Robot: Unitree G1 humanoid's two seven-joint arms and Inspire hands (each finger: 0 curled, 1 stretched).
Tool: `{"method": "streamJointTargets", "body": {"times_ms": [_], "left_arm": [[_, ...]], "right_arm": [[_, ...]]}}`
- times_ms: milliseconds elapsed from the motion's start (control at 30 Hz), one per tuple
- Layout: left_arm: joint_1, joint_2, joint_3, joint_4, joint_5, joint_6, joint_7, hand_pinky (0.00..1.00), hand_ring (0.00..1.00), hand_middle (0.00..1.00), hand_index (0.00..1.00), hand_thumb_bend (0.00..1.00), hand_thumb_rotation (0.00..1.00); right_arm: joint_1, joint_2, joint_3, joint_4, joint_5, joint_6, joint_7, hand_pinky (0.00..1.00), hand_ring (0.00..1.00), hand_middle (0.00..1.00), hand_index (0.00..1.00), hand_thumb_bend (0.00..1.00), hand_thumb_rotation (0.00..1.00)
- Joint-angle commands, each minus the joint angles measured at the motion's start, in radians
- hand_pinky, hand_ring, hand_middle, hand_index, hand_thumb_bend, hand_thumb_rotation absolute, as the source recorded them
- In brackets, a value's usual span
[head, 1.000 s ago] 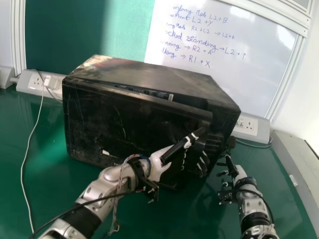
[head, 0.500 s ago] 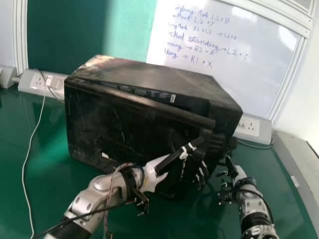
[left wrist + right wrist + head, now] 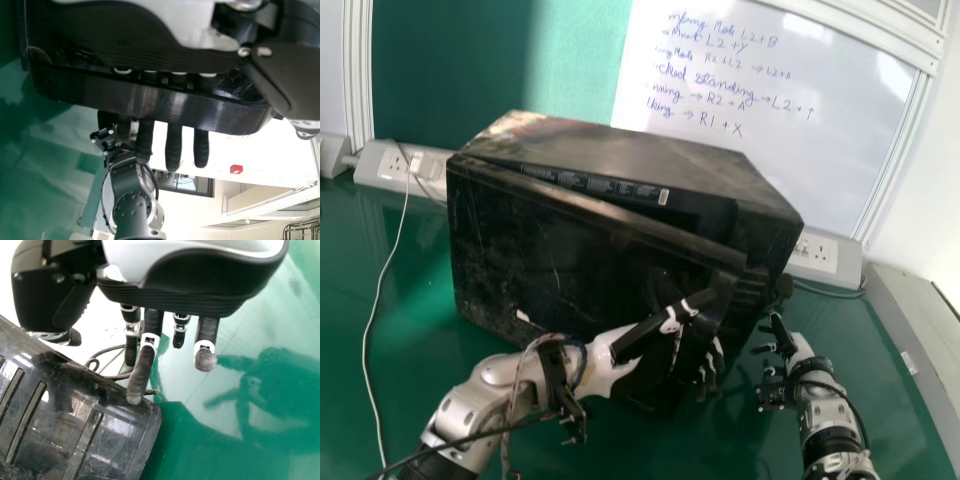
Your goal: Open the door of oven
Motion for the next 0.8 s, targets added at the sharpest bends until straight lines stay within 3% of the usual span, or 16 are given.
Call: {"method": "streamJointTargets", "body": {"times_ms": [0,267,367,433,633,700,767], "left_arm": [[-0.043,0.002,0.042,-0.089,-0.093,-0.011,-0.022,0.0,0.05,0.09,0.1,0.46,0.77],[-0.023,0.039,0.048,-0.152,-0.117,0.045,-0.026,0.0,0.05,0.09,0.1,0.47,0.75],[-0.012,0.051,0.047,-0.168,-0.118,0.034,-0.034,0.01,0.05,0.09,0.11,0.44,0.73],[-0.003,0.055,0.05,-0.179,-0.122,0.033,-0.036,0.01,0.05,0.09,0.12,0.43,0.71],[0.02,0.075,0.056,-0.211,-0.134,0.029,-0.042,0.01,0.05,0.1,0.12,0.4,0.7],[0.027,0.081,0.062,-0.218,-0.144,0.025,-0.049,0.01,0.05,0.1,0.12,0.39,0.7],[0.035,0.093,0.067,-0.232,-0.151,0.029,-0.054,0.01,0.05,0.1,0.12,0.39,0.7]], "right_arm": [[0.007,-0.013,0.003,-0.004,-0.001,0.0,0.006,0.05,0.12,0.25,0.72,0.6,0.96],[0.013,-0.012,-0.019,-0.002,0.017,-0.007,0.0,0.05,0.12,0.28,0.77,0.6,0.92],[0.016,-0.013,-0.016,-0.003,0.014,-0.015,0.001,0.06,0.13,0.29,0.72,0.6,0.92],[0.016,-0.015,-0.015,-0.002,0.013,-0.012,0.0,0.06,0.13,0.28,0.76,0.61,0.93],[0.01,-0.016,-0.001,-0.001,0.001,-0.002,0.006,0.05,0.12,0.26,0.75,0.59,0.95],[0.011,-0.017,-0.001,-0.001,0.003,-0.001,0.011,0.05,0.11,0.25,0.76,0.63,0.98],[0.014,-0.016,-0.015,-0.001,0.015,-0.008,0.009,0.05,0.12,0.27,0.74,0.62,0.95]]}}
